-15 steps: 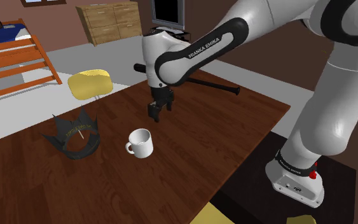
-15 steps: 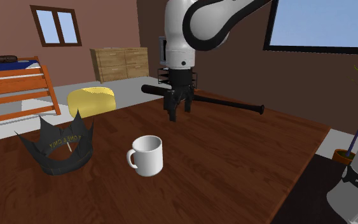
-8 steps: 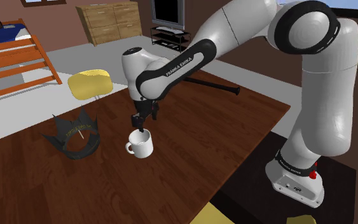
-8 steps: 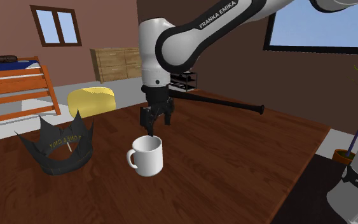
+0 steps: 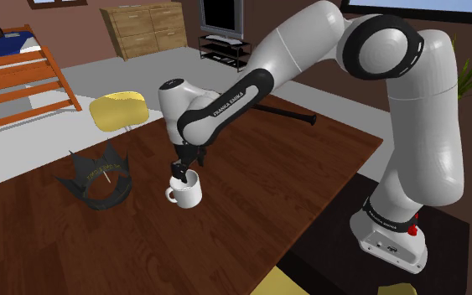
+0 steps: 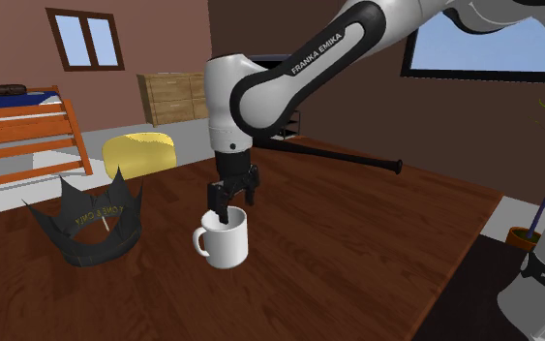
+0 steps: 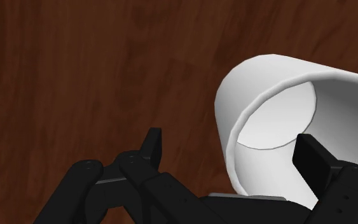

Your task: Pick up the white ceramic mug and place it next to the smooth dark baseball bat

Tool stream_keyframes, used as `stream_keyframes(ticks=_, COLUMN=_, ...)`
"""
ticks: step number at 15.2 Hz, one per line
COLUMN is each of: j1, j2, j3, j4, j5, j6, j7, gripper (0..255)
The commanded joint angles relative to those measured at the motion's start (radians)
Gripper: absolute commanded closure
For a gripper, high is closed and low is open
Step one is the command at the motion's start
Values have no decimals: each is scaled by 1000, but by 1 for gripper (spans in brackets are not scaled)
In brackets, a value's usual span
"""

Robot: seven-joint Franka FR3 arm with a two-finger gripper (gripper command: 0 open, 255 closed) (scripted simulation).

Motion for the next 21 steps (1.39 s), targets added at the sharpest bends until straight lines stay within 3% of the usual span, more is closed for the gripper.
stream_keyframes(ticks=1, j1=4, j2=10, j3=-2, j4=-4, j5=-4, j6=14, j7=5, gripper=0)
stream_keyframes(ticks=8, j1=4, j2=10, j3=-2, j4=-4, j5=-4, j6=14, j7=5, gripper=0)
stream_keyframes(ticks=9, j1=4, j2=10, j3=-2, j4=-4, j5=-4, j6=14, j7=5, gripper=255)
stream_keyframes(ticks=21, j1=0, j2=-13, j3=3, j4=5, j5=5, j6=-17, j7=0, gripper=255)
